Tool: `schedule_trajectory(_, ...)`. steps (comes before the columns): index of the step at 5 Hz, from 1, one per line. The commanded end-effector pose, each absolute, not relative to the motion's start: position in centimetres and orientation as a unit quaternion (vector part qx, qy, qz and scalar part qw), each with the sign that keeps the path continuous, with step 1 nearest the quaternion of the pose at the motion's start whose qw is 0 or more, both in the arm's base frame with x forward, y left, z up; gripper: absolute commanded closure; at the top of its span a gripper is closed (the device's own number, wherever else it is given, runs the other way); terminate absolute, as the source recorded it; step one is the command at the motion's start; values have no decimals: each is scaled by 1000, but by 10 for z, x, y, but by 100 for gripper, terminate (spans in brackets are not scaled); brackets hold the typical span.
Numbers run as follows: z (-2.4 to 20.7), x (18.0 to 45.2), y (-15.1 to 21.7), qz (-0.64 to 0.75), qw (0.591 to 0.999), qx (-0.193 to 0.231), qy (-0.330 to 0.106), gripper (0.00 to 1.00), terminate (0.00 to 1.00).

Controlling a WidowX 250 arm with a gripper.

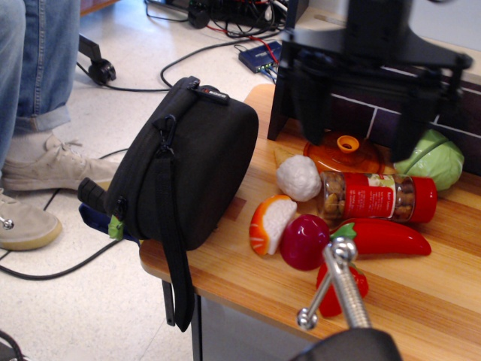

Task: Unzip zipper bag

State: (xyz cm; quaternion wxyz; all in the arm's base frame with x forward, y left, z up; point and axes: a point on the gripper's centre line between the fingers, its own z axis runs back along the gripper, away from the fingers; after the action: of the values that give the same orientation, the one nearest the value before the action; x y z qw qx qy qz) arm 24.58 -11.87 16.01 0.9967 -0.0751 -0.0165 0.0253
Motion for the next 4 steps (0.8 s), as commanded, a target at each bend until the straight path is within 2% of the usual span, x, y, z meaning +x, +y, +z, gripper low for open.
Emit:
schedule_trajectory(1,168,214,-60,17,996,-89,-26,0,0)
schedule_trajectory(2,153,194,-28,-4,997,-69,-38,0,0)
schedule_trajectory(3,137,183,-1,-18,998,-39,-43,0,0)
schedule_trajectory(4,111,179,19,-26,998,-8,-48,0,0)
